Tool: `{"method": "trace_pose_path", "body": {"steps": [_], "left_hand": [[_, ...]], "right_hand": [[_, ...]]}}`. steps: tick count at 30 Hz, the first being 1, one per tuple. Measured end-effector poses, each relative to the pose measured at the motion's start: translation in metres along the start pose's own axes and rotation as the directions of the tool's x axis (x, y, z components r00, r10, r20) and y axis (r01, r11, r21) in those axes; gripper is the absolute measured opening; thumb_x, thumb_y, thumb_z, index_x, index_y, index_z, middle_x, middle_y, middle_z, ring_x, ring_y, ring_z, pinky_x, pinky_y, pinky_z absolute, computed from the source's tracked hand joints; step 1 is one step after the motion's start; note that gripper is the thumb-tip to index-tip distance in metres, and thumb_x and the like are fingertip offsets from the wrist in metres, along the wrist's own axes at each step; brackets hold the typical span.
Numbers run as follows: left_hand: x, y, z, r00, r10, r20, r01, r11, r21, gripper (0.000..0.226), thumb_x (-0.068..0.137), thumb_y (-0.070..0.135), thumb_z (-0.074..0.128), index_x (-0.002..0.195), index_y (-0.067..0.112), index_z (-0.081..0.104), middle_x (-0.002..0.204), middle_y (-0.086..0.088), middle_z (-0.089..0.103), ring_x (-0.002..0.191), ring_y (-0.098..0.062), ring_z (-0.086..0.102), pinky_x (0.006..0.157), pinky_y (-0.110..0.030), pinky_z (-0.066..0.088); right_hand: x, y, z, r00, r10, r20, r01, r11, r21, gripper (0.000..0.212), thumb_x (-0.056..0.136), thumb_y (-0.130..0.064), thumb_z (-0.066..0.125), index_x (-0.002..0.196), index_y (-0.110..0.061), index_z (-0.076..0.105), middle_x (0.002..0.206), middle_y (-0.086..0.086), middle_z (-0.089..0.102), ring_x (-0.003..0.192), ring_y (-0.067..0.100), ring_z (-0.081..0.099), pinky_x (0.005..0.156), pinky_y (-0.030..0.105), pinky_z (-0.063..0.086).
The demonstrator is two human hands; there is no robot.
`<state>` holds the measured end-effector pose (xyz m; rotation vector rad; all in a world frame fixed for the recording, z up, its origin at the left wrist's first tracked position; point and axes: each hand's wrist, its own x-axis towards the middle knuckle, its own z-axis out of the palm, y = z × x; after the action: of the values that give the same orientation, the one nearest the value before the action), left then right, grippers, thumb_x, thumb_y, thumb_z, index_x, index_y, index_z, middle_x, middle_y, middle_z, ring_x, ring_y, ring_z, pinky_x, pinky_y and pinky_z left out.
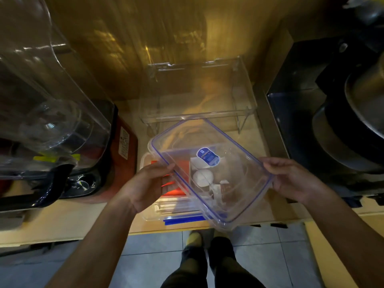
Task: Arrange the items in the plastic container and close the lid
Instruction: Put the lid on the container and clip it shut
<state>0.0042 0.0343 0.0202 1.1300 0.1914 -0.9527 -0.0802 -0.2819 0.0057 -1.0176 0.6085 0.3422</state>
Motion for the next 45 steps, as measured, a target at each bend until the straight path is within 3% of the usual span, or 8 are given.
{"method": "trace_pose_path", "body": {"steps": [4, 8, 13, 17, 23, 29, 35, 45], "left_hand": [[-0.015, -0.011, -0.007, 0.994, 0.105, 0.031, -0.109, 0.974, 0.196, 0.041, 0.071, 0.009, 0.067, 0.112, 0.009, 0.065, 0.106, -0.013, 0.07, 0.098, -0.027, 0.068, 0.079, -0.032, 0.058], [-0.024, -0.016, -0.02, 0.993, 0.117, 0.013, -0.117, 0.993, 0.021, 0.031, 0.08, 0.022, 0.059, 0.108, 0.009, 0.065, 0.098, -0.011, 0.073, 0.09, -0.025, 0.07, 0.077, -0.032, 0.059], [-0.023, -0.028, -0.022, 0.954, 0.073, -0.289, -0.021, 0.983, 0.182, 0.004, 0.081, 0.006, 0.06, 0.079, 0.008, 0.062, 0.051, 0.003, 0.051, 0.041, -0.007, 0.05, 0.047, -0.023, 0.054], [-0.024, -0.031, -0.026, 0.906, 0.15, -0.395, -0.134, 0.989, 0.069, 0.016, 0.091, 0.002, 0.048, 0.077, 0.007, 0.054, 0.039, 0.008, 0.04, 0.032, -0.004, 0.037, 0.036, -0.014, 0.038], [-0.034, -0.039, -0.029, 0.816, 0.232, -0.529, -0.209, 0.972, 0.105, 0.027, 0.091, 0.018, 0.057, 0.066, 0.013, 0.048, 0.04, 0.007, 0.041, 0.031, -0.005, 0.04, 0.034, -0.013, 0.038], [-0.036, -0.057, -0.024, 0.596, 0.373, -0.711, -0.177, 0.925, 0.336, 0.026, 0.086, 0.033, 0.064, 0.089, 0.011, 0.05, 0.059, -0.002, 0.048, 0.043, -0.01, 0.047, 0.037, -0.019, 0.043], [-0.03, -0.068, -0.024, 0.41, 0.692, -0.594, 0.052, 0.632, 0.773, 0.033, 0.09, 0.031, 0.058, 0.098, -0.001, 0.06, 0.094, -0.019, 0.052, 0.08, -0.027, 0.049, 0.071, -0.032, 0.04], [-0.02, -0.08, -0.032, 0.476, 0.657, -0.584, 0.137, 0.601, 0.788, 0.041, 0.091, 0.032, 0.055, 0.112, -0.002, 0.062, 0.114, -0.029, 0.054, 0.11, -0.039, 0.05, 0.092, -0.042, 0.043]], "right_hand": [[-0.016, 0.002, -0.02, 0.995, 0.035, 0.088, -0.033, 0.999, -0.026, 0.035, 0.08, -0.001, 0.046, 0.111, 0.007, 0.06, 0.099, 0.02, 0.068, 0.085, 0.028, 0.067, 0.068, 0.031, 0.058], [-0.023, -0.002, -0.023, 0.993, 0.058, 0.101, -0.048, 0.994, -0.098, 0.031, 0.075, 0.001, 0.048, 0.098, 0.004, 0.068, 0.088, 0.019, 0.071, 0.075, 0.023, 0.07, 0.066, 0.03, 0.058], [-0.01, -0.002, 0.004, 1.0, -0.026, 0.007, 0.027, 0.98, -0.195, 0.042, 0.076, -0.002, 0.058, 0.116, 0.006, 0.056, 0.105, 0.022, 0.062, 0.095, 0.028, 0.06, 0.09, 0.037, 0.046], [0.009, 0.0, 0.031, 0.973, -0.166, -0.162, 0.168, 0.986, 0.002, 0.026, 0.086, -0.001, 0.056, 0.112, -0.002, 0.058, 0.096, 0.013, 0.062, 0.085, 0.021, 0.06, 0.084, 0.034, 0.048], [0.03, 0.022, 0.054, 0.936, -0.288, -0.203, 0.234, 0.938, -0.255, 0.051, 0.08, 0.0, 0.065, 0.125, -0.017, 0.05, 0.123, 0.01, 0.06, 0.108, 0.025, 0.06, 0.09, 0.041, 0.051], [0.033, 0.037, 0.063, 0.922, -0.36, -0.14, 0.266, 0.855, -0.445, 0.059, 0.088, -0.014, 0.06, 0.14, -0.027, 0.035, 0.14, 0.0, 0.046, 0.118, 0.019, 0.053, 0.086, 0.031, 0.05], [0.041, 0.04, 0.065, 0.943, -0.304, -0.134, 0.212, 0.862, -0.461, 0.057, 0.093, -0.029, 0.05, 0.143, -0.037, 0.023, 0.151, 0.001, 0.033, 0.128, 0.02, 0.044, 0.099, 0.038, 0.046], [0.051, 0.046, 0.064, 0.922, -0.353, -0.157, 0.211, 0.8, -0.562, 0.059, 0.093, -0.038, 0.048, 0.144, -0.036, 0.02, 0.154, 0.001, 0.028, 0.135, 0.021, 0.035, 0.108, 0.044, 0.037]]}}
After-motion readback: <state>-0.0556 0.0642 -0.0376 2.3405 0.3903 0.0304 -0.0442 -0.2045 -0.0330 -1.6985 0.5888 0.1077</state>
